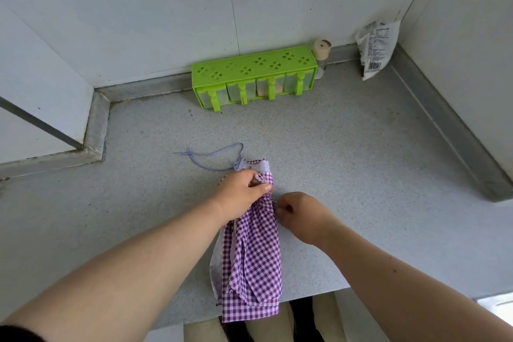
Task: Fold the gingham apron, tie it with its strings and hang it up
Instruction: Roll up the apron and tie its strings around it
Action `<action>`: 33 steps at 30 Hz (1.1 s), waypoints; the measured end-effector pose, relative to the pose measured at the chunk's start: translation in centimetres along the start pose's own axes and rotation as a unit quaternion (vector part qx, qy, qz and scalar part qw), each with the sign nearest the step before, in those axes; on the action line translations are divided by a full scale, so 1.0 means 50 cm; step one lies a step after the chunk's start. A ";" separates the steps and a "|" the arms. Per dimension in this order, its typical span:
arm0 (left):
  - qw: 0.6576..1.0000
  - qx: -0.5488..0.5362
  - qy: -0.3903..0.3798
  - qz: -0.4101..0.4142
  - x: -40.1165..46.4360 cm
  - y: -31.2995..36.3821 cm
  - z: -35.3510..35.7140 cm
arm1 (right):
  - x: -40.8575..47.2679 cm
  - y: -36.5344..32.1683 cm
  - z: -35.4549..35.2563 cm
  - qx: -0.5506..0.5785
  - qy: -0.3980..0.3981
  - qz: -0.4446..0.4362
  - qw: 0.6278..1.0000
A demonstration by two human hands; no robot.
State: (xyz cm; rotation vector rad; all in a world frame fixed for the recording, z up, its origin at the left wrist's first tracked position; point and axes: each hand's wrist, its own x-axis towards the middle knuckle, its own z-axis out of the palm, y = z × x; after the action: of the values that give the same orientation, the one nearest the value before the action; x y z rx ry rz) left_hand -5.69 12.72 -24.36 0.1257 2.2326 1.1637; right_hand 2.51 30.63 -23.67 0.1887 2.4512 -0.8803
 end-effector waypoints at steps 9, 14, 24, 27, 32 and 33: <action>0.997 0.069 0.028 -0.009 0.001 -0.002 0.016 | 0.005 0.024 -0.013 0.036 -0.006 0.072 0.997; 0.996 0.082 -0.002 0.024 -0.010 0.005 0.008 | 0.008 0.017 -0.009 0.429 -0.003 0.120 0.895; 0.992 0.116 -0.025 0.035 -0.018 0.014 0.009 | 0.021 -0.031 0.015 0.422 0.086 0.148 0.890; 0.994 0.108 -0.024 0.025 -0.017 0.015 0.010 | 0.019 -0.040 0.024 0.442 0.104 0.139 0.880; 0.993 0.114 -0.017 0.021 -0.014 0.012 0.008 | 0.020 -0.032 0.015 0.553 0.078 0.154 0.815; 0.993 0.116 -0.016 0.020 -0.014 0.011 0.008 | 0.021 -0.028 0.008 0.559 0.069 0.157 0.811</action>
State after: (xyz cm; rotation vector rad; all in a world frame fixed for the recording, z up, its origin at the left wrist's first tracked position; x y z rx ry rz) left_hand -5.02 13.10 -23.76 0.2813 2.3397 0.9117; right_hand 1.39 29.22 -23.70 1.0489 1.5985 -2.0661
